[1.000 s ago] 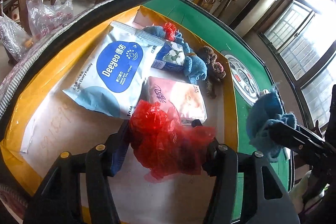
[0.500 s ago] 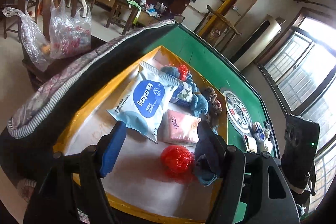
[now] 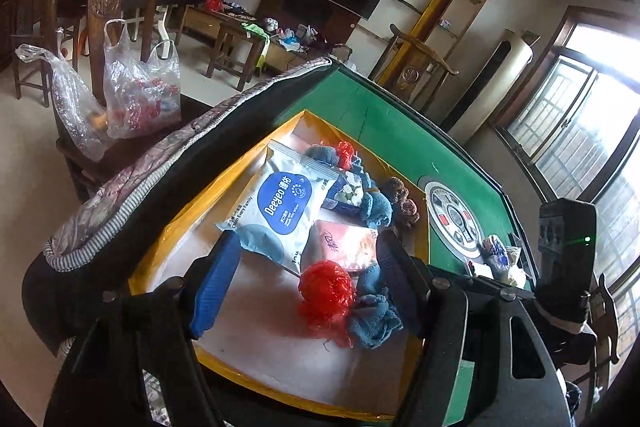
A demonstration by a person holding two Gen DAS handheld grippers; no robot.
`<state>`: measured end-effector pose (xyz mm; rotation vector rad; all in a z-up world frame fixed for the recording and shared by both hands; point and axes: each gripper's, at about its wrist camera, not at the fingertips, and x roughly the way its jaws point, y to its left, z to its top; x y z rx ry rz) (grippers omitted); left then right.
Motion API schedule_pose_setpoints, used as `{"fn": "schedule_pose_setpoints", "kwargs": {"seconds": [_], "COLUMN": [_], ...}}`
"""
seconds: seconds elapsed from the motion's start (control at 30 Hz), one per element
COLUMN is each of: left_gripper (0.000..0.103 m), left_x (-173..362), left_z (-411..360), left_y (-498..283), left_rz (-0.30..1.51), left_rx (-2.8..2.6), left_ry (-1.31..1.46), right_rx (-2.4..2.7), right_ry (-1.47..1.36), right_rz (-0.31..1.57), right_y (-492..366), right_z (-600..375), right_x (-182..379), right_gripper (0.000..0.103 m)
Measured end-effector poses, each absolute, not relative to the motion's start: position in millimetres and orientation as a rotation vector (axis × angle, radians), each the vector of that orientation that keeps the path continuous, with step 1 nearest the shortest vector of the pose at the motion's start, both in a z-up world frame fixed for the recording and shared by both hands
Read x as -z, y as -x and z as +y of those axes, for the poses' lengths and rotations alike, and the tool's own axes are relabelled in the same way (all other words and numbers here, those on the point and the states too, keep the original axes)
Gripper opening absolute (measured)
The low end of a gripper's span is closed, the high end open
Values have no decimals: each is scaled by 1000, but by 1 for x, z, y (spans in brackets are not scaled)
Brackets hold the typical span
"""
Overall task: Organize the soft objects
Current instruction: 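Release the blue towel into the box with the right gripper, then grasp the white fluffy cloth on the table with the left gripper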
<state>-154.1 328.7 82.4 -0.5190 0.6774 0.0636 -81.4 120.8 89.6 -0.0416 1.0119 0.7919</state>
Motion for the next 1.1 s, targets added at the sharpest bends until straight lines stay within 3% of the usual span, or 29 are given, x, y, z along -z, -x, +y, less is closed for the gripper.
{"fn": "schedule_pose_setpoints", "kwargs": {"seconds": [0.53,0.8,1.1], "left_gripper": [70,70,70], "left_x": [-103,-101,-91], "left_z": [269,190,91], "left_y": [150,130,108], "left_rz": [697,783,910], "left_rx": [0,122,308], "left_ry": [402,252,130], "right_rx": [-382,-109,80], "right_ry": [-127,-308,-354], "right_rz": [779,737,657], "right_y": [99,108,110], "right_z": [-101,-241,-321], "right_x": [-130,-119,-111], "right_gripper": [68,68,68]}}
